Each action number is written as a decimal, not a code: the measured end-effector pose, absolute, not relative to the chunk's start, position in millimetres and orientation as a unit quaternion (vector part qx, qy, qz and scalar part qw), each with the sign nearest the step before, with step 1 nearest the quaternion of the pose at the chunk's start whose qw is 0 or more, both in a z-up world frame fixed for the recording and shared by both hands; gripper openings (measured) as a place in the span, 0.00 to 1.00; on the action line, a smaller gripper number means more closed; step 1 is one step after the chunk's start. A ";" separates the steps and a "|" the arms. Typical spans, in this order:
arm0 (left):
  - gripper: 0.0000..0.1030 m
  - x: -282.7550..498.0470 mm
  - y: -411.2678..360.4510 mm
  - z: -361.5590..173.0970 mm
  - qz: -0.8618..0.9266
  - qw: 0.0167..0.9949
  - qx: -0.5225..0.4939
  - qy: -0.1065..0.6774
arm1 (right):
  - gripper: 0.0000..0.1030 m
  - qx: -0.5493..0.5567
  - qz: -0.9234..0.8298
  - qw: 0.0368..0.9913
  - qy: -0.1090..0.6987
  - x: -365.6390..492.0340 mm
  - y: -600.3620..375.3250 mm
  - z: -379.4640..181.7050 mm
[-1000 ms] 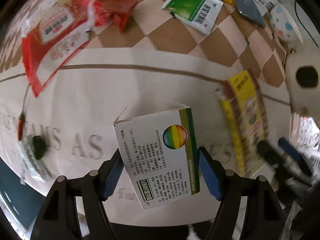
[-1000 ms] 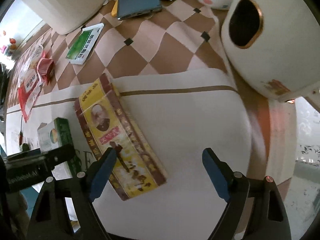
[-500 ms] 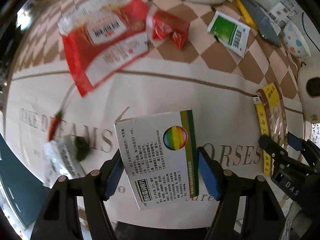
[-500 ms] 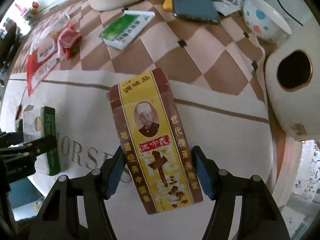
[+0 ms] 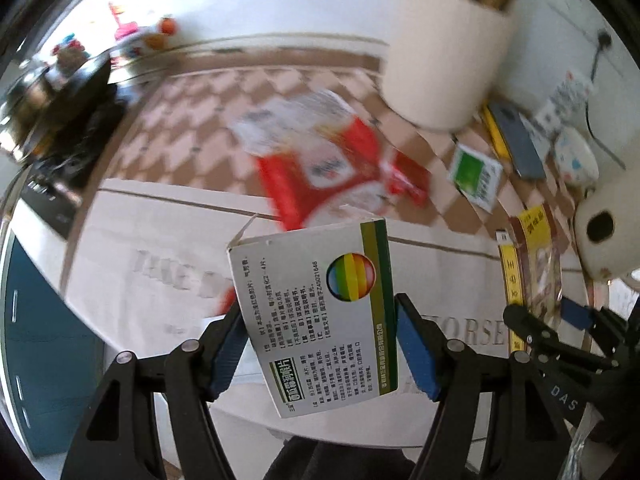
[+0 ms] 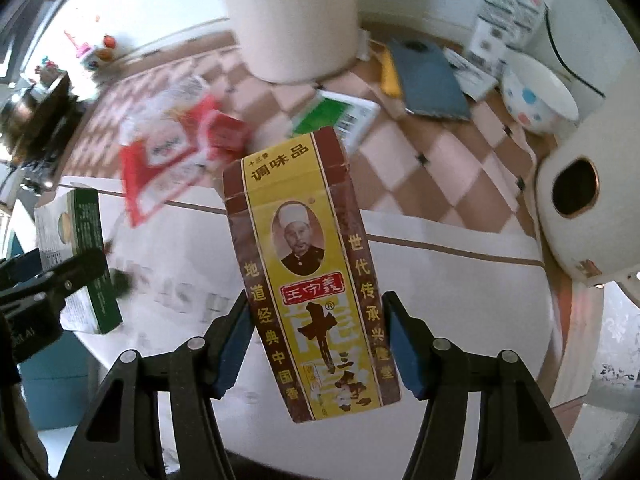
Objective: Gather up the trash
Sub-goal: 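Carry both boxes over the white bin and open both tools, then move both tools back toward the counter, then grasp the grey sachet with the left tool while the right tool grasps the dark green scrap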
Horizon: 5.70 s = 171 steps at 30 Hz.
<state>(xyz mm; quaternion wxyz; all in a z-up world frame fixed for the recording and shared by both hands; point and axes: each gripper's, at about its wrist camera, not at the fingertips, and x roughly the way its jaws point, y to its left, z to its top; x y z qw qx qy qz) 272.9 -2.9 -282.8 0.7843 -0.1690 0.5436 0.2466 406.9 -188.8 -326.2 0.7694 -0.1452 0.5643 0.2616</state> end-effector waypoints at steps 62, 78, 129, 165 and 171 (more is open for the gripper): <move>1.00 -335.5 239.2 -738.8 0.535 0.462 -0.533 0.466 | 1.00 -0.463 0.486 0.475 0.569 -104.9 231.3 -824.6; 1.00 -315.9 179.3 -516.4 0.577 0.497 -0.462 0.454 | 1.00 -0.459 0.526 0.503 0.510 -107.8 189.2 -584.1; 0.81 199.3 71.7 -396.3 0.257 0.661 -0.360 0.606 | 1.00 -0.158 0.311 0.694 0.630 372.3 -107.7 -294.8; 0.05 121.6 98.7 -356.8 0.451 0.634 -0.332 0.533 | 0.21 -0.270 0.426 0.611 0.611 312.5 -8.9 -382.8; 0.05 92.6 105.3 -348.5 0.465 0.633 -0.341 0.516 | 0.20 -0.285 0.432 0.628 0.580 294.6 -1.5 -370.6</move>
